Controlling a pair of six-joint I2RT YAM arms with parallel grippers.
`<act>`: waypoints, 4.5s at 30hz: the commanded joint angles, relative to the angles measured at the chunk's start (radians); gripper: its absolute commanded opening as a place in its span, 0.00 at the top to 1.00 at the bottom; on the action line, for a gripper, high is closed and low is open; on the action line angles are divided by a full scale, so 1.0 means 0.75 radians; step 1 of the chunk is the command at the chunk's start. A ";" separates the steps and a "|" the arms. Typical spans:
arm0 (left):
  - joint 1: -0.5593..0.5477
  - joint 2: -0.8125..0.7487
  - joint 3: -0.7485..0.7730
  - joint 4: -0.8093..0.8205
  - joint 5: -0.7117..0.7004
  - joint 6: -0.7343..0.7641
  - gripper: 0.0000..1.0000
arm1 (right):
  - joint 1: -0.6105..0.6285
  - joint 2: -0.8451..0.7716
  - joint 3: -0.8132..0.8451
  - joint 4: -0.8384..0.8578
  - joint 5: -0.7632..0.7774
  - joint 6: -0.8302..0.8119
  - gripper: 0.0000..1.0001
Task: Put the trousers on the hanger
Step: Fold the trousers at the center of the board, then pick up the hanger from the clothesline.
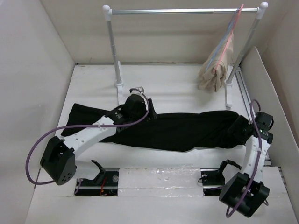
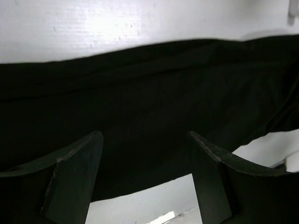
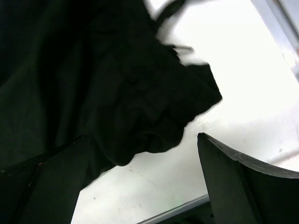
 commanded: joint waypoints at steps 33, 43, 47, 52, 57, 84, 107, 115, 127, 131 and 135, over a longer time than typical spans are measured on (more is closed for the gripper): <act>0.066 0.166 -0.327 0.080 0.214 -0.008 0.32 | -0.164 0.042 0.256 0.261 0.150 0.077 1.00; -0.298 0.562 -0.024 0.017 0.200 -0.088 0.32 | 0.120 0.007 0.707 0.048 0.298 -0.201 1.00; -0.452 0.736 0.187 -0.059 0.239 -0.141 0.32 | 0.318 0.036 0.885 -0.009 0.308 -0.334 1.00; -0.459 0.629 0.252 -0.112 0.192 -0.210 0.31 | 0.511 0.020 0.865 -0.013 0.082 -0.361 1.00; -0.340 0.277 0.360 -0.273 -0.018 -0.176 0.29 | 0.829 0.042 0.832 0.052 0.036 -0.234 1.00; 1.033 -0.280 0.391 -0.515 0.010 0.203 0.24 | 2.360 1.496 1.663 0.265 0.196 0.079 0.00; 0.394 0.094 -0.187 -0.143 0.165 0.186 0.40 | 1.546 0.206 0.565 0.194 0.073 -0.096 0.86; 0.662 0.223 -0.265 -0.073 0.132 0.094 0.39 | 1.458 0.267 0.369 0.195 0.053 -0.066 0.64; 0.751 -0.143 -0.100 -0.177 0.145 0.061 0.34 | 1.497 0.348 0.939 0.134 0.097 -0.072 0.45; 0.685 -0.171 0.047 -0.190 0.210 0.088 0.34 | 1.301 0.506 1.267 0.166 0.087 -0.103 0.42; 0.667 -0.251 0.015 -0.137 0.345 0.104 0.35 | 1.046 0.651 1.446 0.336 0.002 -0.048 0.42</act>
